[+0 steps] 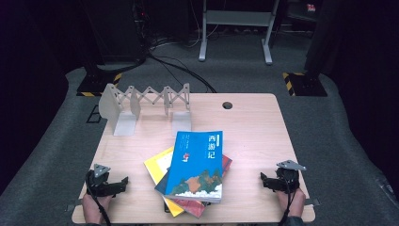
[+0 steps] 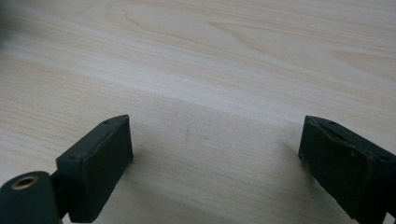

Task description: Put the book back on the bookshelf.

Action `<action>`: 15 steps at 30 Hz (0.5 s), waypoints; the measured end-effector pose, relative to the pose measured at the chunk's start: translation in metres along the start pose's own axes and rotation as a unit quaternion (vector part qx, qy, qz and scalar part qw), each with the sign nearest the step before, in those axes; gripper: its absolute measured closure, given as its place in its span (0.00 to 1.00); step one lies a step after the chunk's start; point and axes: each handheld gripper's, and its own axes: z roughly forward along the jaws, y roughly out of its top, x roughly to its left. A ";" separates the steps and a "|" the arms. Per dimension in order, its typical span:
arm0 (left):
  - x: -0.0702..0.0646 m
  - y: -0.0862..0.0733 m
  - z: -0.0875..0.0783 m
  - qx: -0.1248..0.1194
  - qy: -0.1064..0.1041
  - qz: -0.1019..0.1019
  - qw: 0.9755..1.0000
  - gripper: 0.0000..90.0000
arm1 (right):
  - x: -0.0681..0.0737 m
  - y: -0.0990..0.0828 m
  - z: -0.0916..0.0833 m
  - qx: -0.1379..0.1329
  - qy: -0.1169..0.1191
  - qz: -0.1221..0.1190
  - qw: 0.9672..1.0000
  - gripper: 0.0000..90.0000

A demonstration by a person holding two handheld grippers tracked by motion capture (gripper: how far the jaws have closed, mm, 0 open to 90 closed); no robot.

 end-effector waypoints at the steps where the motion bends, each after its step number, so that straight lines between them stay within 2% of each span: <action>1: 0.000 0.000 0.000 0.000 0.000 0.000 1.000 0.03 | 0.000 0.000 0.000 0.000 0.000 0.000 1.000 0.10; 15: 0.000 0.000 0.000 -0.001 -0.001 0.002 1.000 0.04 | 0.000 0.000 0.000 0.000 -0.001 0.000 1.000 0.10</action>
